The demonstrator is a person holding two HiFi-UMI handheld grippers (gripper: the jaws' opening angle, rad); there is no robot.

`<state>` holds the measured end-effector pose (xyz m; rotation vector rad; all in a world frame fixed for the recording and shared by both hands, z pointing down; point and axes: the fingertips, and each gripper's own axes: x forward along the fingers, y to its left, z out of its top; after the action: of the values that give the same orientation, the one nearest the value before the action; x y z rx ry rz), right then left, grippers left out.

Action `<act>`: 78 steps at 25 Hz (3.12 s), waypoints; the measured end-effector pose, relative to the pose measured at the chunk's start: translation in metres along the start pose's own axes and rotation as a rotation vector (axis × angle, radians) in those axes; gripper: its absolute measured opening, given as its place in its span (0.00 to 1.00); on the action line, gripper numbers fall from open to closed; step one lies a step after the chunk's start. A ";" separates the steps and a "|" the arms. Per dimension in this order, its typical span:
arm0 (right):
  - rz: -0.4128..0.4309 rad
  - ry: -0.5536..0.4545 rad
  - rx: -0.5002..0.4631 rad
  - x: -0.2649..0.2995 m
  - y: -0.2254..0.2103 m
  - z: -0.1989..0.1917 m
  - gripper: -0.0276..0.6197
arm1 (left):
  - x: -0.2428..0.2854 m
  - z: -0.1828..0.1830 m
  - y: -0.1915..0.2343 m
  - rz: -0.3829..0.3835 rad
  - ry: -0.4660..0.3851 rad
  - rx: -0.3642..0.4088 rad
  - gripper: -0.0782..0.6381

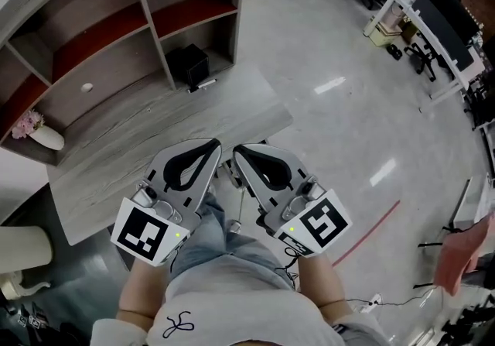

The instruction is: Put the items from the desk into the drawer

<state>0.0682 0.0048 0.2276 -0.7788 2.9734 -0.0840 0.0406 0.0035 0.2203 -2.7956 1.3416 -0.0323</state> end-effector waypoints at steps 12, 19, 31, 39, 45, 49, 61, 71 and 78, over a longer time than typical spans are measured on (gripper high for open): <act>-0.005 0.050 -0.032 0.055 -0.038 -0.020 0.05 | 0.020 -0.022 0.057 0.014 -0.002 -0.026 0.12; 0.020 0.081 -0.044 0.106 -0.060 -0.020 0.05 | 0.026 -0.020 0.108 0.048 -0.009 -0.038 0.12; 0.067 0.238 -0.077 0.201 -0.116 -0.066 0.05 | 0.039 -0.031 0.192 0.082 -0.009 -0.058 0.12; 0.095 0.421 -0.087 0.252 -0.157 -0.139 0.06 | 0.048 -0.056 0.230 0.068 0.013 -0.072 0.12; 0.128 0.568 -0.117 0.270 -0.182 -0.193 0.06 | 0.051 -0.067 0.243 0.074 0.029 -0.086 0.12; 0.161 0.666 -0.139 0.280 -0.194 -0.237 0.08 | 0.049 -0.079 0.251 0.084 0.034 -0.096 0.12; 0.273 0.883 -0.243 0.290 -0.208 -0.312 0.12 | 0.045 -0.099 0.272 0.123 0.057 -0.124 0.12; 0.389 1.031 -0.430 0.299 -0.214 -0.347 0.14 | 0.039 -0.105 0.281 0.141 0.059 -0.129 0.12; 0.445 1.111 -0.492 0.301 -0.219 -0.361 0.15 | 0.035 -0.108 0.289 0.158 0.067 -0.137 0.12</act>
<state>-0.1153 -0.3212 0.5872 0.0254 4.2324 0.3787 -0.1665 -0.2074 0.3148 -2.8100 1.6362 -0.0304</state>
